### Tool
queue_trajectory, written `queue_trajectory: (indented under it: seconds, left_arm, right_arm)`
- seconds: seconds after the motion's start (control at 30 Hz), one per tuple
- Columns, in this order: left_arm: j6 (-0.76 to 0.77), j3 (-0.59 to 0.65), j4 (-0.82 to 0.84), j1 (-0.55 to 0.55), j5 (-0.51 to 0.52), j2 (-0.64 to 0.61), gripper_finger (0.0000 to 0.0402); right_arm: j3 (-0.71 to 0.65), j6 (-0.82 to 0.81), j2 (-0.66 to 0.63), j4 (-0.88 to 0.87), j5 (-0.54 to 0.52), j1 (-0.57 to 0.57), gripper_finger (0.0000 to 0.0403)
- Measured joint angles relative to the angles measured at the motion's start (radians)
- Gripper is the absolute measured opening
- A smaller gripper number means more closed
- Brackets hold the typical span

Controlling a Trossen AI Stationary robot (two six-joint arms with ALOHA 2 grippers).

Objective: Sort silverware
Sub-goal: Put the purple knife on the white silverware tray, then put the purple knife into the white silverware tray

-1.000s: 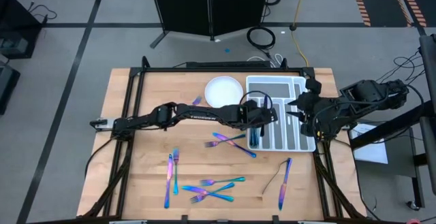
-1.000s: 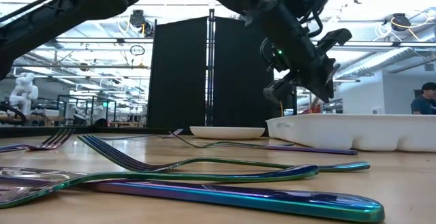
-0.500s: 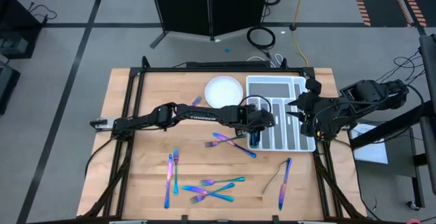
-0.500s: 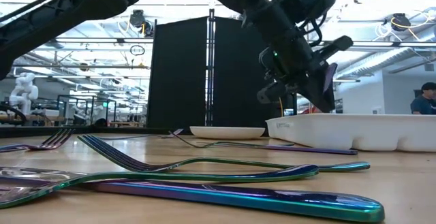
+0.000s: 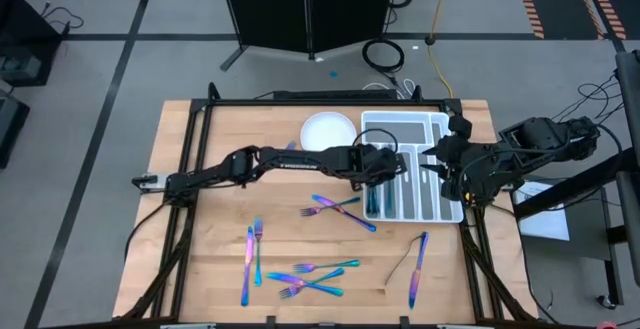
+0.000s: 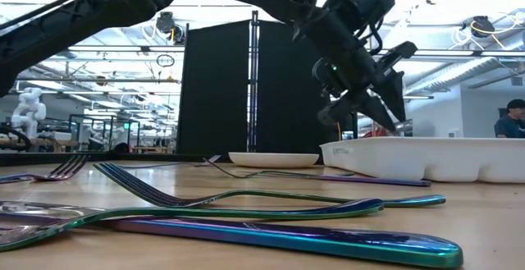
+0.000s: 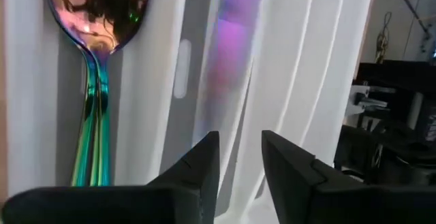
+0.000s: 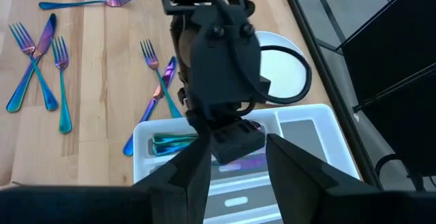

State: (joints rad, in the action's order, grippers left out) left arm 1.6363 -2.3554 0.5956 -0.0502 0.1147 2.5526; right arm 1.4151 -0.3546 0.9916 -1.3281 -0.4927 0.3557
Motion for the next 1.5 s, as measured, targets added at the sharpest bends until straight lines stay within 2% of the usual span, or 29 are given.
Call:
queue_trajectory:
  seconds: [0.37,0.5,0.63,0.77,0.93,1.07,1.23,1.3,1.4,1.5]
  left_arm:
    - [-0.001,0.000,0.020,-0.002,-0.007,0.000,0.0119]
    - [-0.058,0.000,0.015,-0.008,-0.003,-0.001,0.0120]
    - [-0.232,0.001,0.027,-0.010,0.059,-0.032,0.0120]
    - [-0.449,-0.001,0.072,0.010,0.154,-0.119,0.0120]
    - [-0.740,-0.001,0.227,0.073,0.228,-0.228,0.0121]
    - [-0.907,-0.001,0.392,0.123,0.232,-0.320,0.0121]
    - [-1.124,-0.001,0.612,0.194,0.235,-0.401,0.0121]
    - [-1.164,-0.001,0.704,0.232,0.244,-0.439,0.0121]
    - [-1.201,0.008,0.814,0.301,0.315,-0.493,0.0121]
    - [-1.208,0.072,0.898,0.376,0.371,-0.575,0.0121]
  right_arm:
    - [0.000,0.016,0.000,0.000,0.002,0.000,0.0132]
    - [0.000,0.018,0.000,0.000,0.003,0.000,0.0132]
    - [0.000,0.016,0.000,-0.001,0.034,0.000,0.0132]
    - [0.000,0.001,0.000,-0.001,0.100,0.002,0.0132]
    - [0.000,-0.011,0.006,0.036,0.133,0.034,0.0132]
    - [-0.041,-0.021,0.015,0.159,0.136,0.069,0.0132]
    - [-0.153,-0.053,0.029,0.409,0.211,0.104,0.0132]
    - [-0.213,-0.089,0.043,0.527,0.225,0.116,0.0132]
    - [-0.305,-0.143,0.073,0.734,0.238,0.127,0.0132]
    - [-0.385,-0.186,0.131,0.952,0.238,0.131,0.0132]
